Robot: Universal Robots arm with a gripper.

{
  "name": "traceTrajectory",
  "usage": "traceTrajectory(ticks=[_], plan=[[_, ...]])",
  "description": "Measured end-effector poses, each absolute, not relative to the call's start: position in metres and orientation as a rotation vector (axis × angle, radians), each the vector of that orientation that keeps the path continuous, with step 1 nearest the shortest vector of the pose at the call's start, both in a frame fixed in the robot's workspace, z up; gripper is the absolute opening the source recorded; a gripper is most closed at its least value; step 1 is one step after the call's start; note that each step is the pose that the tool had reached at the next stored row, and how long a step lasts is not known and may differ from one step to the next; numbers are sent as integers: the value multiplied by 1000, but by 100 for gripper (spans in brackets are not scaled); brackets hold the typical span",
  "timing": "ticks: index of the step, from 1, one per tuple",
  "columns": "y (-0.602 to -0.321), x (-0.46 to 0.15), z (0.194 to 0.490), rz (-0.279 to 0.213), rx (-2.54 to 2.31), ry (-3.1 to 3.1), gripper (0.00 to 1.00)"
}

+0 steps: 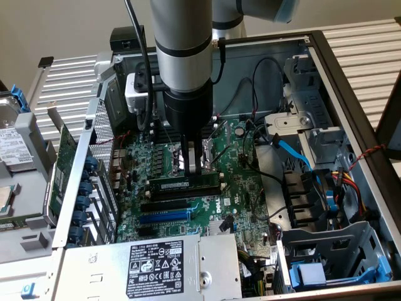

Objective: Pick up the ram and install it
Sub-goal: 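Insert the ram into the slot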

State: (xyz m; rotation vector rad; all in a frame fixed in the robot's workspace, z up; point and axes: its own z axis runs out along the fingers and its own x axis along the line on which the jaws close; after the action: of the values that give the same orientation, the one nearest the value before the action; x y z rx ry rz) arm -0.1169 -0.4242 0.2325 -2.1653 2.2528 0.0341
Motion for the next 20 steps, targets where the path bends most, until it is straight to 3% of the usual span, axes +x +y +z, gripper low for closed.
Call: traceTrajectory(ticks=[20], plan=[[-423, -117, 230, 32, -2170, 2248, 13]])
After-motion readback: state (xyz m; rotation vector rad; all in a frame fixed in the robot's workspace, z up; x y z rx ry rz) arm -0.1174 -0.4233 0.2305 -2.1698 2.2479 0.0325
